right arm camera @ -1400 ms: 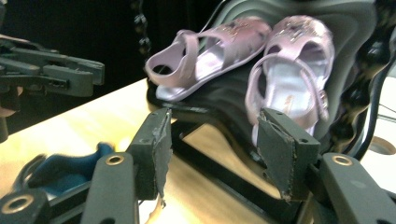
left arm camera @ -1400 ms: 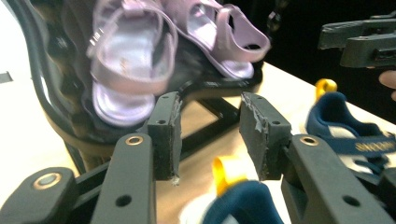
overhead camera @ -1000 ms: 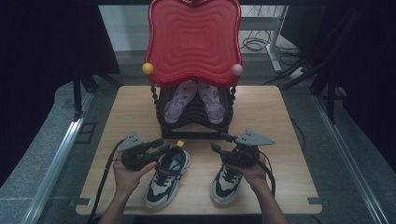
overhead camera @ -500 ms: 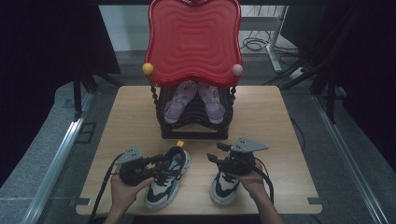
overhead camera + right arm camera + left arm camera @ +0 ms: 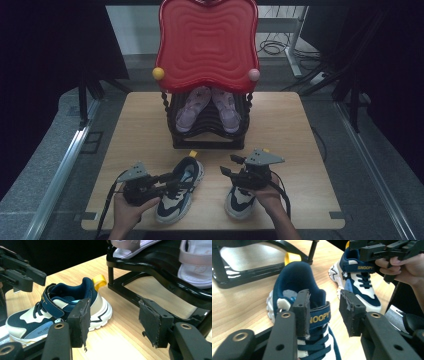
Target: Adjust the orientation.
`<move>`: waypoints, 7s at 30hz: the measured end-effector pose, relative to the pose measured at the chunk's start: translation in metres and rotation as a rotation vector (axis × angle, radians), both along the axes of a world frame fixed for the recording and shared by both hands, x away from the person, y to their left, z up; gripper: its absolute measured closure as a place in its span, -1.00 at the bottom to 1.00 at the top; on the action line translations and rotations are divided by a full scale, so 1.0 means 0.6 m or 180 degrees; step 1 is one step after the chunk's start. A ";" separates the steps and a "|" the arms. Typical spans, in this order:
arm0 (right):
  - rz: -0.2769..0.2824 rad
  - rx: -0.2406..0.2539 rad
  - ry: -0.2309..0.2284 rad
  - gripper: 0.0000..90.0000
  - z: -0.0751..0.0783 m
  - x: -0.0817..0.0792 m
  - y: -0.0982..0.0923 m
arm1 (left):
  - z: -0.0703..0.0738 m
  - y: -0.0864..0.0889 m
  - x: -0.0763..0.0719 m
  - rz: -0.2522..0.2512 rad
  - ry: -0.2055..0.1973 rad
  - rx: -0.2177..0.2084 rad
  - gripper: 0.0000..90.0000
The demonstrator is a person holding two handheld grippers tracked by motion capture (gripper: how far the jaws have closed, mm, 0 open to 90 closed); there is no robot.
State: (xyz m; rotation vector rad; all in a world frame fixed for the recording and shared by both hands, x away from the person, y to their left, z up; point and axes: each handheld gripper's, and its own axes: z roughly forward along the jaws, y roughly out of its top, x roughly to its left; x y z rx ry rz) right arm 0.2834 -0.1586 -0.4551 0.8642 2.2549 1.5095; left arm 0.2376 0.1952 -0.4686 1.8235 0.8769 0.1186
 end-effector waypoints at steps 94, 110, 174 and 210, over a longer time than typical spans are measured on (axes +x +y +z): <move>-0.0483 0.0071 0.0137 -0.01 0.000 -0.002 -0.046 | -0.084 -0.023 -0.024 -0.0336 0.0699 0.0923 1.00; -0.0480 0.0042 0.0155 -0.01 -0.002 -0.002 -0.043 | -0.084 0.003 -0.015 -0.0163 0.0694 0.0836 1.00; -0.0429 0.0083 0.0195 -0.02 -0.007 0.004 -0.033 | -0.089 0.063 0.063 0.0487 0.0637 0.0737 0.99; -0.0396 -0.0027 0.0213 -0.02 -0.018 0.003 -0.023 | -0.097 0.090 0.043 0.0671 0.0622 0.0717 0.26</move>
